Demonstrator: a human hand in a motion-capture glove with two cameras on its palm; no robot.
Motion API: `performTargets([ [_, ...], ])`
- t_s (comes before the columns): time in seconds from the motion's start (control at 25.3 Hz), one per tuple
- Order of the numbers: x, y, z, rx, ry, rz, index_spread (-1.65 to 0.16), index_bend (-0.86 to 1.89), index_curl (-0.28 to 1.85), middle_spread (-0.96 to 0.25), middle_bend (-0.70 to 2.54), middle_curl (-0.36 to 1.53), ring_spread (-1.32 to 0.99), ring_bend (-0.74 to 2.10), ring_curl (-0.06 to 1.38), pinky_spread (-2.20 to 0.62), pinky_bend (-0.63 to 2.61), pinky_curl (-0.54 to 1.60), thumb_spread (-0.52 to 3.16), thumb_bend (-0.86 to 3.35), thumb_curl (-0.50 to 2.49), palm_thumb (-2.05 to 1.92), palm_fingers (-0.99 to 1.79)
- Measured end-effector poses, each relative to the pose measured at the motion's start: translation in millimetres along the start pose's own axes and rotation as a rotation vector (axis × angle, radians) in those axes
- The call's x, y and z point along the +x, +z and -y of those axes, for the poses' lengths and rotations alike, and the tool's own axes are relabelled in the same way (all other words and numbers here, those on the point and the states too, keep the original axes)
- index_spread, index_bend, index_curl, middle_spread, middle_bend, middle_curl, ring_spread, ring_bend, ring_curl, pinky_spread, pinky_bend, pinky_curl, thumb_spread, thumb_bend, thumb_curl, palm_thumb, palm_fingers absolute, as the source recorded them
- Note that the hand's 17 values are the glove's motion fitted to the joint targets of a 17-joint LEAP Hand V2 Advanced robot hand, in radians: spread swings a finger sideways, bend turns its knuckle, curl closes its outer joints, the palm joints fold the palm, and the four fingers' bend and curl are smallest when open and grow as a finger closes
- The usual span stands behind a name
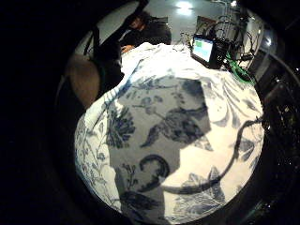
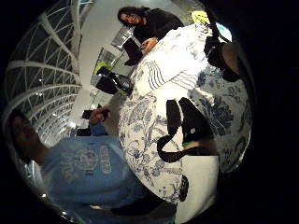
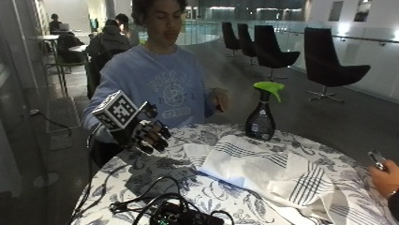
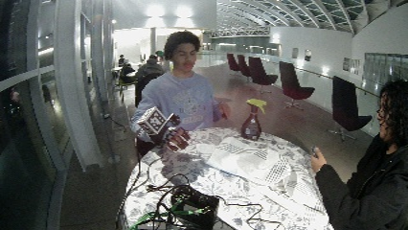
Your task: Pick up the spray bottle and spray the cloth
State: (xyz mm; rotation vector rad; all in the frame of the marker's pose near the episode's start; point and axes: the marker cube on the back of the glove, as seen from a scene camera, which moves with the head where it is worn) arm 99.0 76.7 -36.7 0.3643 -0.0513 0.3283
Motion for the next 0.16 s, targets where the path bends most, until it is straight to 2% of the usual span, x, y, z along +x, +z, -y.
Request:
performTargets([
  [0.16, 8.0, -9.3, -1.9, -0.007, 0.006, -0.014, -0.25, 0.14, 0.34, -0.05, 0.40, 0.45, -0.03, 0.45, 0.38, 0.17, 0.13, 0.21, 1.12, -0.01, 0.46, 0.77, 0.98],
])
